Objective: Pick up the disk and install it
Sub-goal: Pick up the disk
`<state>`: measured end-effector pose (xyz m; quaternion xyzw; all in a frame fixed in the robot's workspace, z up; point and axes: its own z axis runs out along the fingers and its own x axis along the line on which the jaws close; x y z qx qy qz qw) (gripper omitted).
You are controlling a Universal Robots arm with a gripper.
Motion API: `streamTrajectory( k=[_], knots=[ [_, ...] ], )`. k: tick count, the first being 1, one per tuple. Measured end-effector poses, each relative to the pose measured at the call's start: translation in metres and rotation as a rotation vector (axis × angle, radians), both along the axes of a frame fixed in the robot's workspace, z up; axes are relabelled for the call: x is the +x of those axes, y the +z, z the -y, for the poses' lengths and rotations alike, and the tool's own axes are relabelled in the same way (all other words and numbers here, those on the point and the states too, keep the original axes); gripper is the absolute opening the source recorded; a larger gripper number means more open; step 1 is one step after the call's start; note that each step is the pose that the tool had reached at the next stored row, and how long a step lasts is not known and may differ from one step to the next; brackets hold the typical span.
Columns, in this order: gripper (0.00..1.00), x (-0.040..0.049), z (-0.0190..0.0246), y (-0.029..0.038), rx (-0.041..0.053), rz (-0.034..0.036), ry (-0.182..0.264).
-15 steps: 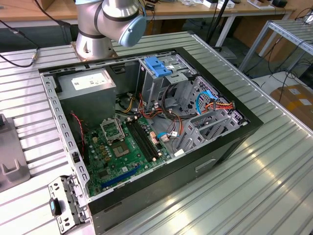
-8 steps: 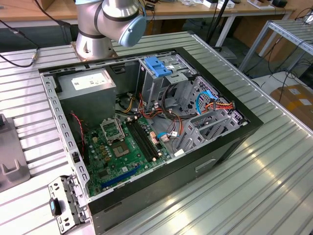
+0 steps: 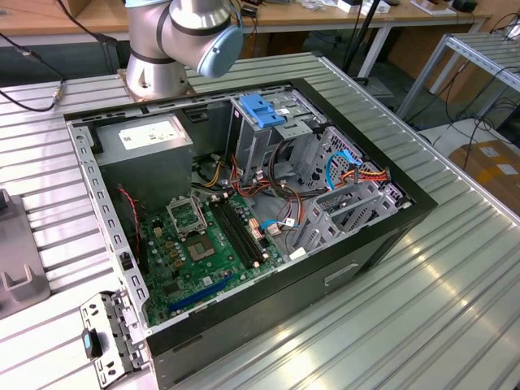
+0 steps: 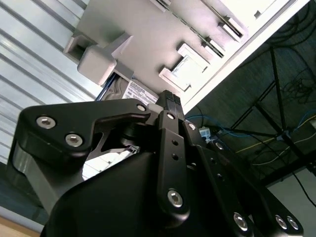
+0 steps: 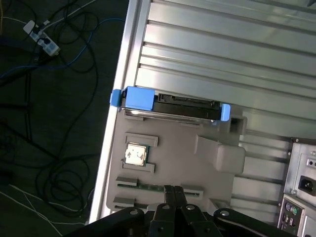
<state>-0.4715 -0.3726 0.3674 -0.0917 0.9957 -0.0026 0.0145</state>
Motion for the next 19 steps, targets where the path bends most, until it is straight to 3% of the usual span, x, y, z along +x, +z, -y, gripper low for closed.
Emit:
streamTrajectory(
  k=[19],
  knots=[
    [0.1, 0.0, 0.0, -0.0001, 0.0, 0.0, 0.077]
  ],
)
